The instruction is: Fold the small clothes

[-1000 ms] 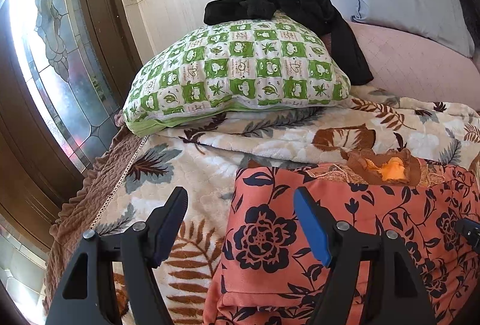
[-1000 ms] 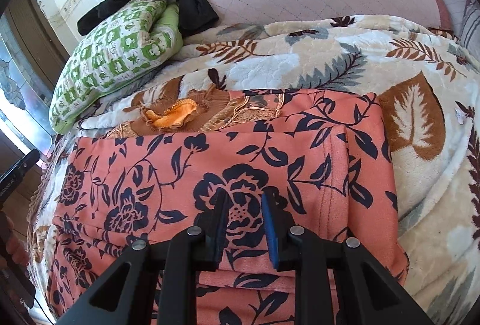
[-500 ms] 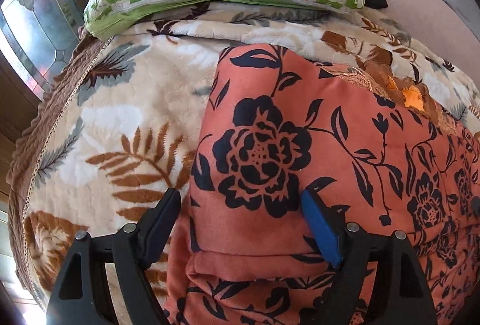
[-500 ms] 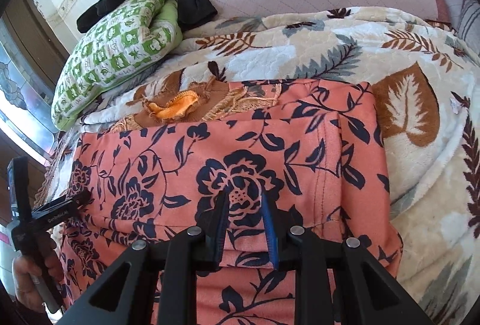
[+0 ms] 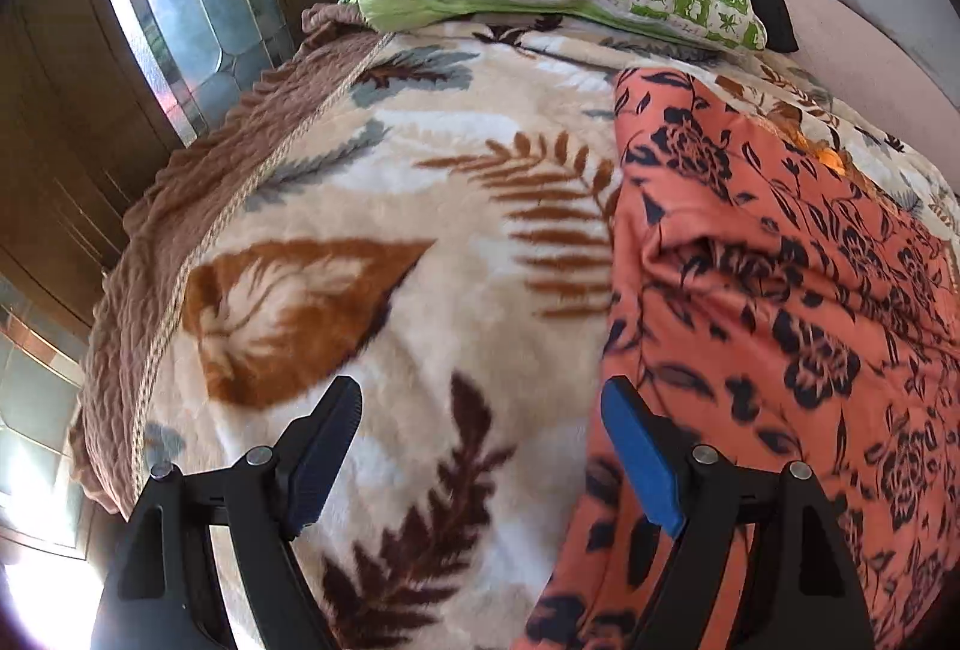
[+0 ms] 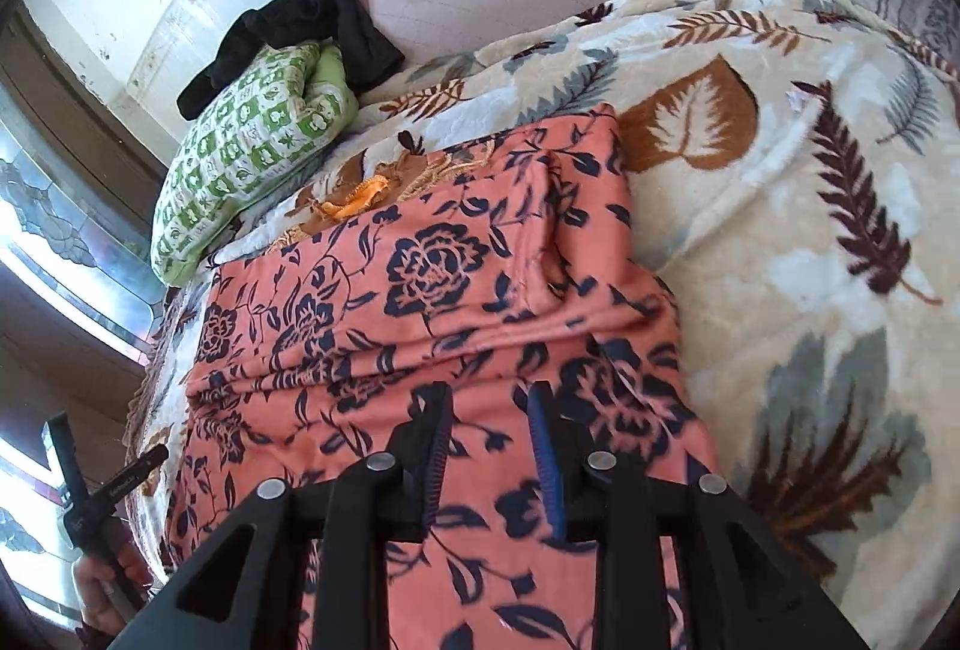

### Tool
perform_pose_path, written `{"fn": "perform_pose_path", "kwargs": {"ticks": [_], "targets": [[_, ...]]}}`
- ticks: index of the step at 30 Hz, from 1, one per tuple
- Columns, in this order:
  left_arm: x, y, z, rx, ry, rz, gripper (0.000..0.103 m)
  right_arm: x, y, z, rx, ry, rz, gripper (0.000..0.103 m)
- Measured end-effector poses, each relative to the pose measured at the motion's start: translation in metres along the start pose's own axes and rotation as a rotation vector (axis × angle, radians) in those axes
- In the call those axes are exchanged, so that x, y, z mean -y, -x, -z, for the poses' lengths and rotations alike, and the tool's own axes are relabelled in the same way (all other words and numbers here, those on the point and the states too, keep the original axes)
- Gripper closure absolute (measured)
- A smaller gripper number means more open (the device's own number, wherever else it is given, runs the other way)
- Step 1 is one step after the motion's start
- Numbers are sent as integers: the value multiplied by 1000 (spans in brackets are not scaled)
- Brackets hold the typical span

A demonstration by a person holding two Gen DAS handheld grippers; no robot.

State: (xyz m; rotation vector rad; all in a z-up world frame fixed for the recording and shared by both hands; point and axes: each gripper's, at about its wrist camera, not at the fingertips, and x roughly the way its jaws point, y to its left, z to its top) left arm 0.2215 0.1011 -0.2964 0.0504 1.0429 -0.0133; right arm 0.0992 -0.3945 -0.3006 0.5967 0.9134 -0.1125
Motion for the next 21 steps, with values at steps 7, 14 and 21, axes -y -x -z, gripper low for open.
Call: {"fn": "perform_pose_path", "kwargs": {"ticks": [7, 14, 21], "targets": [[-31, 31, 52, -52, -33, 83, 45, 44, 51, 38, 30, -109, -28, 34], [-20, 35, 87, -172, -96, 218, 76, 63, 77, 72, -2, -96, 14, 34], [3, 26, 100, -225, -154, 222, 55, 73, 79, 97, -56, -90, 25, 34]]}}
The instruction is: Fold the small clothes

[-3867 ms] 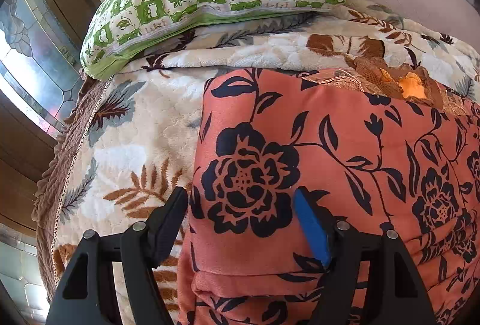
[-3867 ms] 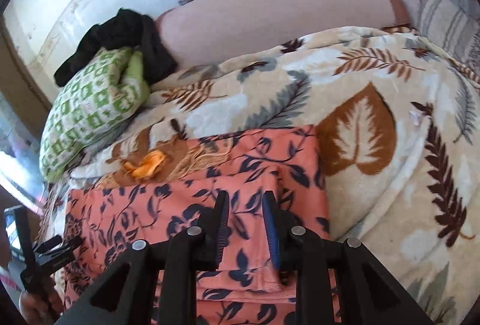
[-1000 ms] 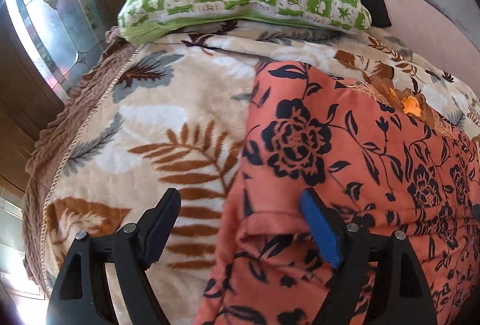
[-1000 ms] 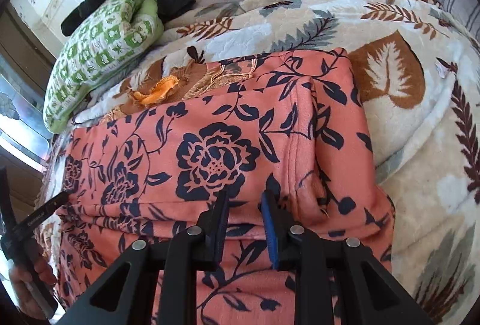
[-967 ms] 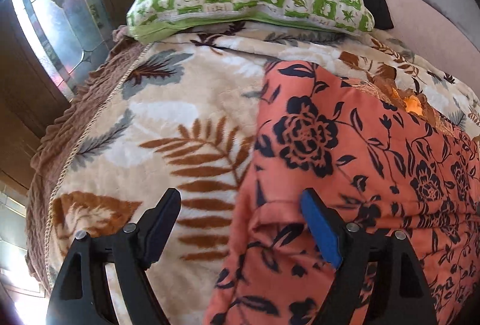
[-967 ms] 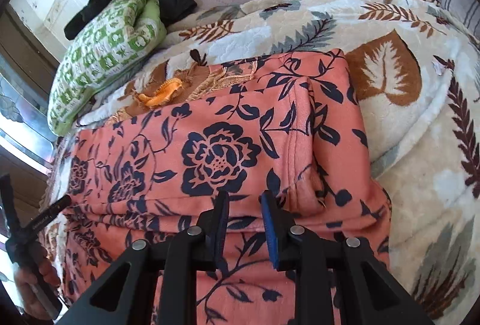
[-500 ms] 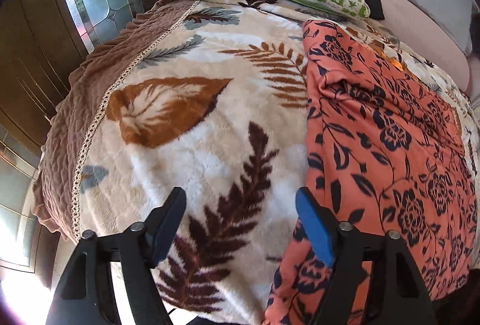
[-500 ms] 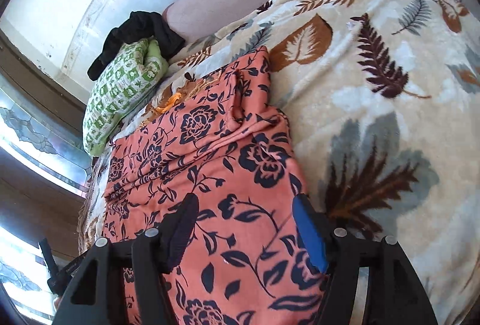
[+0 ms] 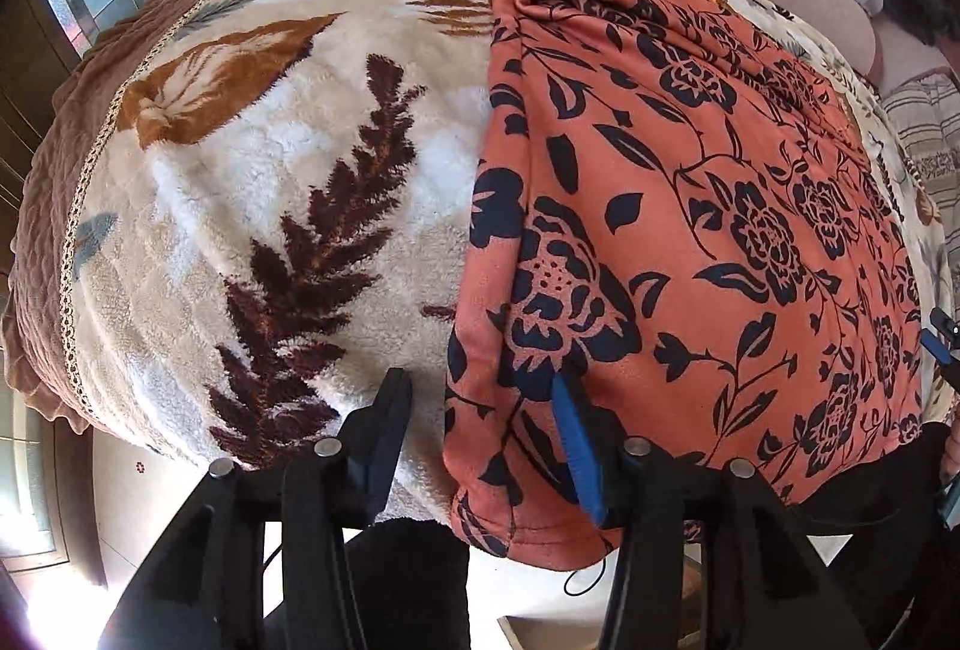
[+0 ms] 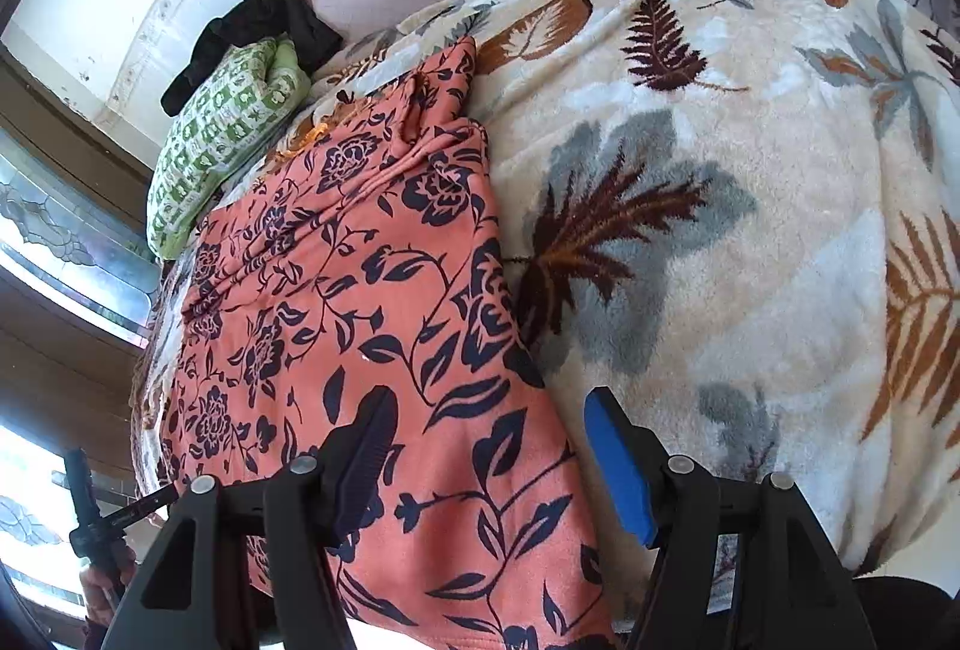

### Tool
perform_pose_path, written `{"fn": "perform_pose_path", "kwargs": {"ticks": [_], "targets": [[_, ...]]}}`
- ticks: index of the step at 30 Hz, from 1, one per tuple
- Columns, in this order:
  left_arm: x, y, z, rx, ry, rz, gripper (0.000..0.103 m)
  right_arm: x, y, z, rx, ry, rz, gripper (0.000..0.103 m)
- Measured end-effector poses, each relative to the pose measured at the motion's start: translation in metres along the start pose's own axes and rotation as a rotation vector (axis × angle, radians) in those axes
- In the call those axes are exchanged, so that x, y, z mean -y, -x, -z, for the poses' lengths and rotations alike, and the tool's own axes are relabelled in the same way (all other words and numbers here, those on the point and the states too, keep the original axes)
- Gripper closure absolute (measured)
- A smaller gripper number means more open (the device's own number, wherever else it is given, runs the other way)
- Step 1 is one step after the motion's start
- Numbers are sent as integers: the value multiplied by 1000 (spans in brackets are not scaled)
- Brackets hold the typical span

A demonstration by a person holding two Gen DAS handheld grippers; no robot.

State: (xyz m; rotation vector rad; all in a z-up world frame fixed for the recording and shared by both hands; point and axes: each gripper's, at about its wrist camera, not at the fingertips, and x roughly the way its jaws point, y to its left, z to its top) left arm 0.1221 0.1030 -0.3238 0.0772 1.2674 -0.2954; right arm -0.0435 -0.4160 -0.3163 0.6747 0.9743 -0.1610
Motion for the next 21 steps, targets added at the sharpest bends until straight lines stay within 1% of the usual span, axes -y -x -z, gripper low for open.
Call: {"fn": "perform_pose_path", "kwargs": {"ticks": [1, 2, 3, 4, 5, 6, 8, 10, 12, 14, 15, 16, 17, 18, 19, 21], "targets": [[4, 1, 0, 1, -17, 14, 55, 2, 1, 1, -1, -3, 1, 34], [8, 3, 1, 2, -35, 42, 64, 4, 1, 2, -2, -7, 0, 34], [13, 3, 3, 2, -54, 66, 79, 7, 1, 3, -7, -17, -3, 34], [18, 3, 4, -2, -73, 75, 85, 11, -1, 4, -19, -31, -11, 34], [22, 2, 5, -5, -92, 67, 87, 14, -4, 5, -36, -49, -17, 35], [25, 1, 6, -8, -106, 58, 87, 17, -6, 7, -50, -64, -20, 36], [26, -2, 7, -16, -101, 57, 87, 19, -7, 11, -54, -70, -29, 37], [20, -2, 8, -29, -66, 81, 86, 16, -7, 15, -66, -56, -43, 44], [13, -4, 5, -45, -51, 104, 82, 8, -10, 22, -103, -20, -48, 46], [12, -4, 5, -50, -53, 110, 81, -2, -11, 32, -123, 46, -20, 48], [11, -4, 4, -51, -50, 115, 81, -5, -12, 36, -138, 73, -7, 54], [10, -4, 4, -53, -46, 121, 82, -9, -12, 40, -149, 97, 11, 66], [8, -4, 4, -53, -41, 124, 84, -12, -12, 44, -158, 123, 31, 73], [5, -3, 4, -53, -36, 125, 93, -15, -13, 47, -172, 152, 45, 85], [1, -2, 4, -55, -28, 138, 93, -20, -14, 50, -181, 184, 63, 92], [-5, 2, 4, -53, -19, 163, 96, -28, -12, 52, -183, 235, 87, 95]]}}
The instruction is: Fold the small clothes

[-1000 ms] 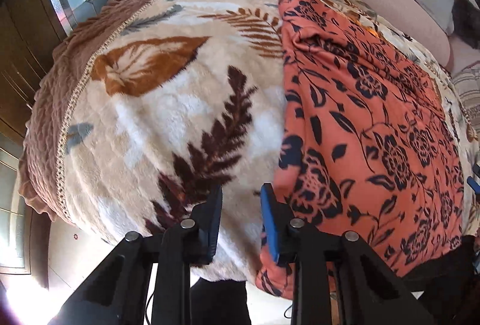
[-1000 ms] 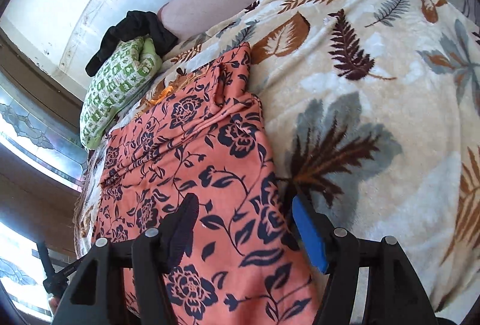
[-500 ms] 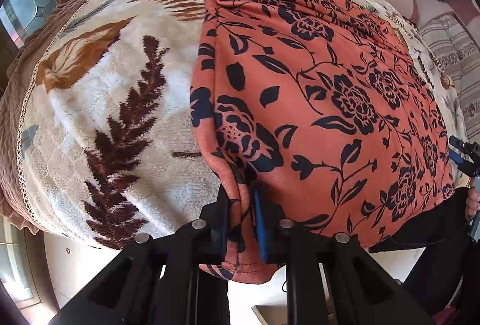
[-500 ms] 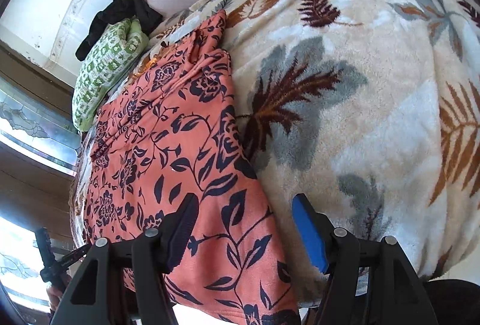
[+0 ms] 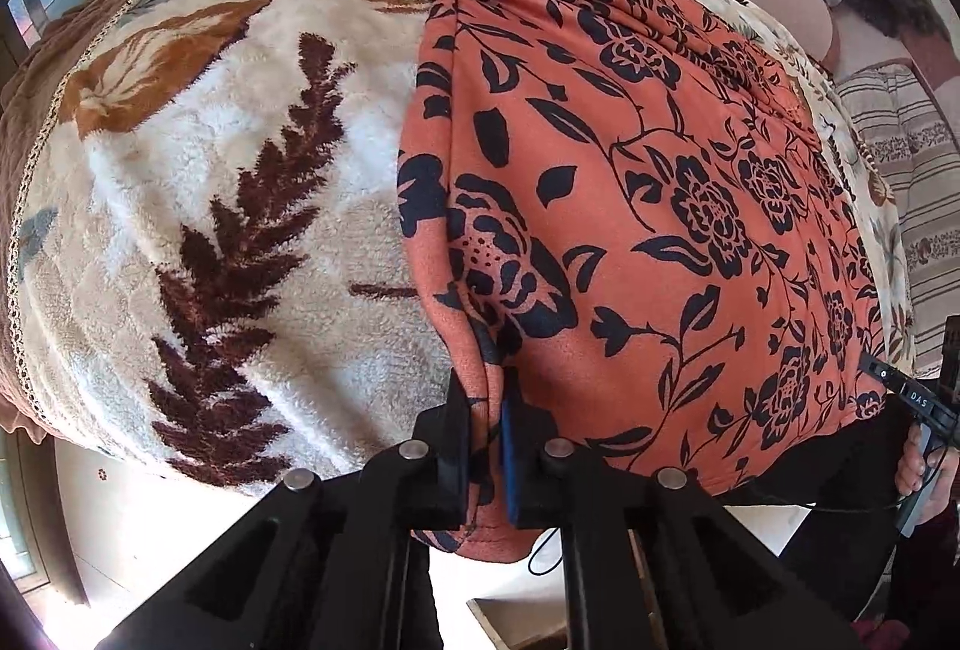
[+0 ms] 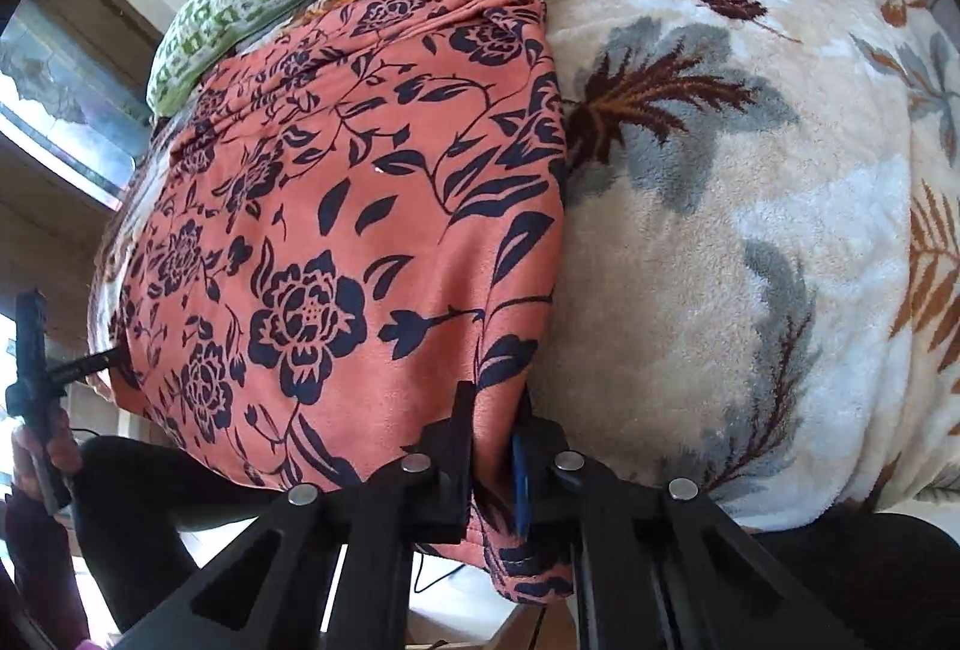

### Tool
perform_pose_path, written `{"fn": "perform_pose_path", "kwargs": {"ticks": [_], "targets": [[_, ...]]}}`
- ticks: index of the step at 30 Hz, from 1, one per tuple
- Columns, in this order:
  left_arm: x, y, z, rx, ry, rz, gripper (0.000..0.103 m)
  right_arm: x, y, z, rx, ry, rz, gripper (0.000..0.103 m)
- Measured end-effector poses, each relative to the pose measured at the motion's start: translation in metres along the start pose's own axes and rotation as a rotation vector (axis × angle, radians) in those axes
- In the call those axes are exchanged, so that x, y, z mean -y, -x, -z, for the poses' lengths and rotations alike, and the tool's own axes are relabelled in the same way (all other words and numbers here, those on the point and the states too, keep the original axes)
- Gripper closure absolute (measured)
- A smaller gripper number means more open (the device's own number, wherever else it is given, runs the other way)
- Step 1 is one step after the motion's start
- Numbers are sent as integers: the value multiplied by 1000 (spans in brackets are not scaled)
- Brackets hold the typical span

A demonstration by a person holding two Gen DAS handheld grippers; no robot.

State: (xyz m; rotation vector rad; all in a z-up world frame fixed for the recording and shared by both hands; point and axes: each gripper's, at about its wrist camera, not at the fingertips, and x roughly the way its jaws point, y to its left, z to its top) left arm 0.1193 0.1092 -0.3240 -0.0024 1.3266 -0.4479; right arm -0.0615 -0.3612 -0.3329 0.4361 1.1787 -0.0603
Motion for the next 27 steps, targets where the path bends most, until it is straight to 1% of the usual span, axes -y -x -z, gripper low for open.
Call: {"fn": "perform_pose_path", "kwargs": {"ticks": [2, 5, 9, 12, 14, 16, 17, 19, 20, 21, 22, 23, 24, 25, 26, 27], "targets": [[-5, 8, 0, 6, -1, 29, 96, -6, 5, -4, -3, 17, -24, 96], [-8, 26, -8, 27, 6, 105, 96, -11, 18, -20, 15, 17, -99, 96], [-7, 58, -36, 77, 1, 182, 96, -17, 44, -53, 85, -14, -214, 96], [0, 77, -80, 118, -4, 219, 96, -17, 58, -93, 156, -59, -283, 96], [4, 82, -121, 141, 1, 235, 96, -13, 65, -126, 216, -93, -303, 96], [9, 81, -168, 170, -2, 226, 96, -6, 65, -166, 276, -139, -309, 97], [10, 78, -193, 186, 3, 211, 96, -1, 62, -188, 305, -163, -306, 97], [8, 56, -244, 193, 45, 199, 96, 11, 47, -231, 342, -219, -301, 96], [9, 40, -267, 193, 60, 178, 95, 18, 35, -252, 342, -254, -296, 96], [6, 21, -288, 185, 80, 148, 92, 24, 18, -273, 332, -281, -295, 95], [2, 0, -304, 171, 120, 123, 91, 30, 0, -292, 316, -298, -296, 93], [-4, -23, -316, 153, 164, 100, 91, 37, -20, -307, 298, -321, -282, 93], [-10, -43, -323, 137, 201, 73, 91, 45, -40, -319, 270, -350, -266, 90], [-15, -60, -327, 132, 233, 54, 91, 52, -60, -327, 238, -385, -251, 84], [-20, -70, -326, 144, 269, 51, 91, 61, -76, -329, 214, -415, -238, 80], [-23, -72, -322, 178, 303, 72, 91, 69, -88, -329, 211, -441, -219, 70]]}}
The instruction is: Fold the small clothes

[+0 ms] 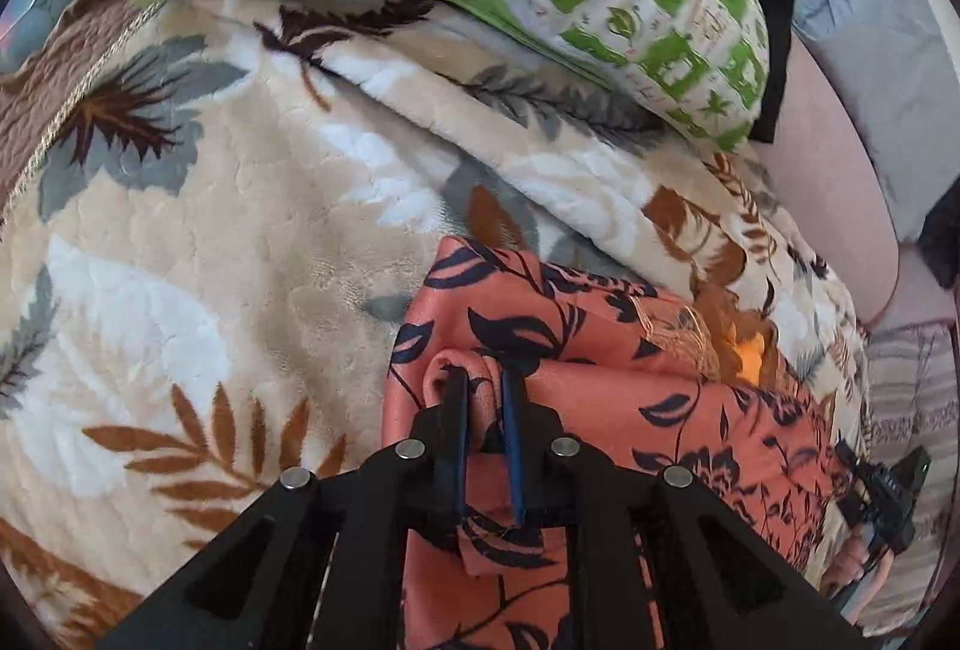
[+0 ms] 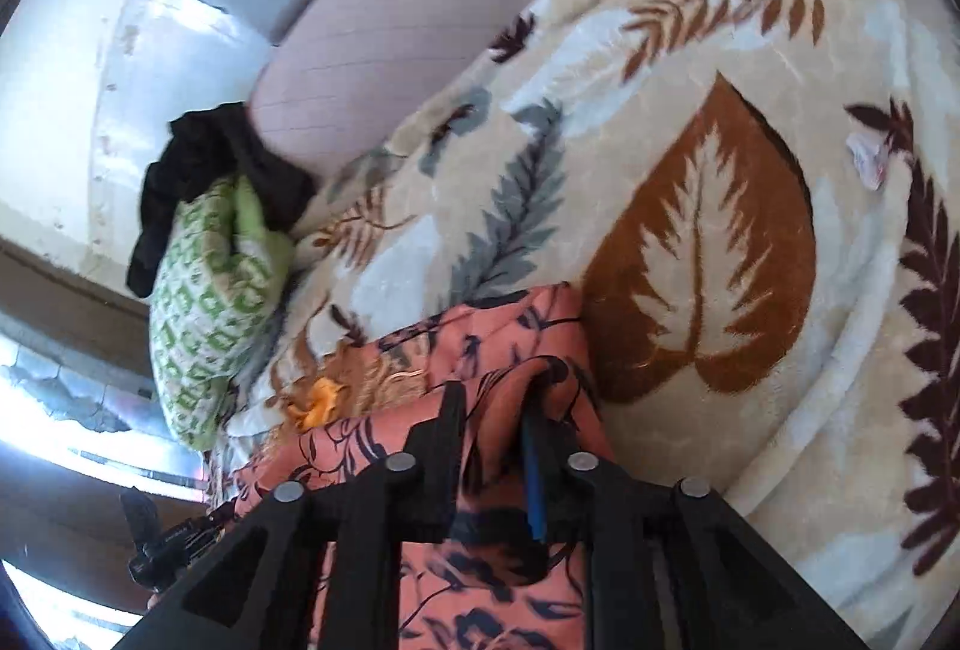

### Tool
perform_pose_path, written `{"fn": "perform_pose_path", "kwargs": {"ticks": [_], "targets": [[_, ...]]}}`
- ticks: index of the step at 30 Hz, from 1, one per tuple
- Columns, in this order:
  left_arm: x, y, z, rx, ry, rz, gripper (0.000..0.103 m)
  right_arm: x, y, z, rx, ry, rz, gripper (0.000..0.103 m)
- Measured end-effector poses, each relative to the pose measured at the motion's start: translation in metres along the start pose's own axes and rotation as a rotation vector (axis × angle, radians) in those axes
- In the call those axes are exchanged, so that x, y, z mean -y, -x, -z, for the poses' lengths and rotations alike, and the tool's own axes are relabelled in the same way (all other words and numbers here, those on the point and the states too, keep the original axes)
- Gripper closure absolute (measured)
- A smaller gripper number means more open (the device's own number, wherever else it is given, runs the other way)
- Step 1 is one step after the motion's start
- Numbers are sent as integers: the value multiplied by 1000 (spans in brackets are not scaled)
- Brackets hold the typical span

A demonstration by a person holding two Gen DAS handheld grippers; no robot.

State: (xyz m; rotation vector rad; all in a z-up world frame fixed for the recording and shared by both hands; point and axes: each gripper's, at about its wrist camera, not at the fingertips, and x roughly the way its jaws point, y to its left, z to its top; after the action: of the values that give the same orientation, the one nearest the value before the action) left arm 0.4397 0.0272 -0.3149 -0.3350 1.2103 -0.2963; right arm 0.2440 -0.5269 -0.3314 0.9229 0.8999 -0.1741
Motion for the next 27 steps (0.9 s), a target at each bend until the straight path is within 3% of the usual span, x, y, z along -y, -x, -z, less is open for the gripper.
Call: {"fn": "perform_pose_path", "kwargs": {"ticks": [2, 3, 4, 6, 7, 9, 11, 13, 14, 16, 18, 20, 24, 27], "targets": [[-6, 14, 8, 95, 45, 47, 91, 17, -1, 2, 40, -31, -26, 55], [-8, 27, 15, 156, 64, 37, 91, 25, 6, 2, 73, -49, -52, 34], [-7, 42, 24, 217, 80, -1, 90, 34, 18, 3, 127, -71, -54, 26], [2, 72, 44, 318, 68, -60, 86, 44, 47, 6, 259, -84, -51, 26], [8, 84, 55, 353, 55, -70, 83, 42, 58, 8, 275, -52, -37, 26], [27, 97, 81, 389, 21, -68, 59, 23, 65, 16, 228, 68, -15, 30], [46, 90, 103, 353, -37, -53, 49, -9, 59, 35, 158, 226, 52, 39], [63, 66, 121, 260, -68, -19, 49, -40, 37, 67, 47, 377, 91, 58], [69, 51, 128, 203, -88, 5, 49, -52, 24, 82, -3, 430, 116, 60], [75, 24, 137, 122, -106, -19, 49, -68, -3, 107, -77, 504, 171, 62], [77, 16, 139, 139, -128, -51, 50, -83, -27, 111, -76, 558, 260, 62], [82, 17, 135, 157, -162, -70, 49, -97, -51, 93, -61, 555, 293, 61], [76, 16, 126, 165, -159, -23, 49, -120, -91, 32, 16, 471, 335, 62], [65, 18, 118, 141, -111, 43, 49, -142, -84, 13, 117, 420, 315, 62]]}}
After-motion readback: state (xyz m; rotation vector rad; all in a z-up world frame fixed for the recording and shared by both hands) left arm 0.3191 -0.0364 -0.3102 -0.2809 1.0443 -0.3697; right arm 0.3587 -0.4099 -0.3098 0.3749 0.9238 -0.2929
